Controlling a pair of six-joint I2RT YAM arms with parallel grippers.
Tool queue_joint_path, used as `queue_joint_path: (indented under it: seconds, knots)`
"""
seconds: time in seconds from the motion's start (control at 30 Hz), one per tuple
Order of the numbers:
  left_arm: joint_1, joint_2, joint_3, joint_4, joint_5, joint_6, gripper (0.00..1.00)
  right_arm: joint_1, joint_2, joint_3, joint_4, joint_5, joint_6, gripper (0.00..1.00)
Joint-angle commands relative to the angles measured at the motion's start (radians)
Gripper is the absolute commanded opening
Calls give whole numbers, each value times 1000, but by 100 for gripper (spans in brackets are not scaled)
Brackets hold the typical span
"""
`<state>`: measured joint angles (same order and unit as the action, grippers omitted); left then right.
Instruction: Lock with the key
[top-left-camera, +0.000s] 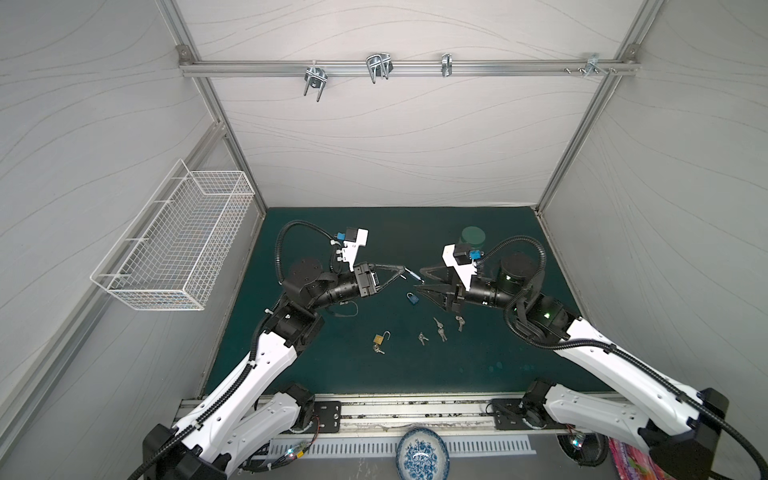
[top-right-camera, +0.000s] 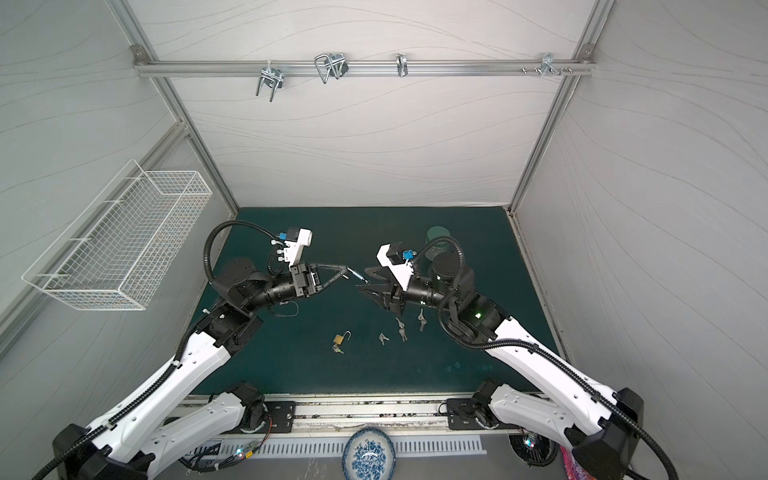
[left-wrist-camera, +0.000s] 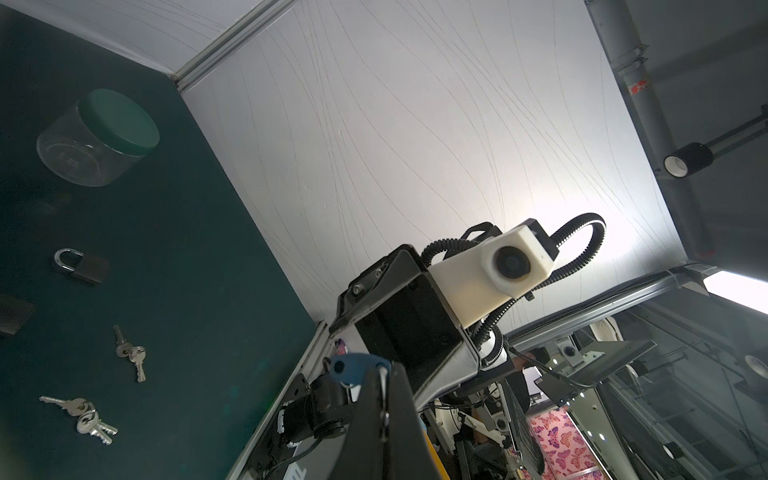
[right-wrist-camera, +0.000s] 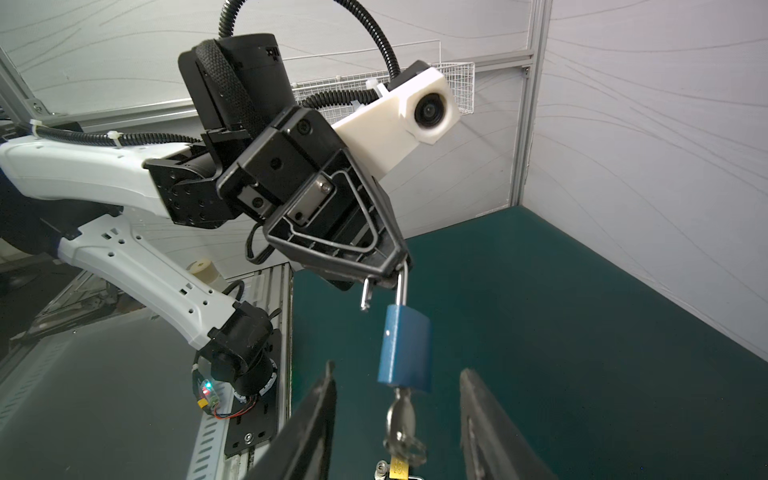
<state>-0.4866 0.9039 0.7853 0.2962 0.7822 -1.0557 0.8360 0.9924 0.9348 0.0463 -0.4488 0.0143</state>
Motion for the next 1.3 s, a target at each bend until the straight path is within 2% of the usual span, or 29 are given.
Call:
queue_joint_path:
  seconds: [0.0,0.5,0.63,0.77,0.9,1.13,1.27]
  knots:
    - [-9,-8,48,67,21,-17,0,18,9,35,38,7,-14,43]
    - [-13,-20,59,57,25,-3,0,38,2,39,5,51,13,16]
    - [-15,-32,90,-4,31,62,0,38,1,78,-42,54,101,9]
    - [-15,-51,161,-113,60,189,0,36,27,172,-116,-39,269,0]
    - [-14,-40,255,-252,86,323,0,30,52,225,-105,-161,418,0]
    - [-16,2,372,-410,53,480,0,-7,64,292,-108,-272,513,0]
    - [-16,32,403,-421,54,520,0,-35,84,329,-129,-327,546,0]
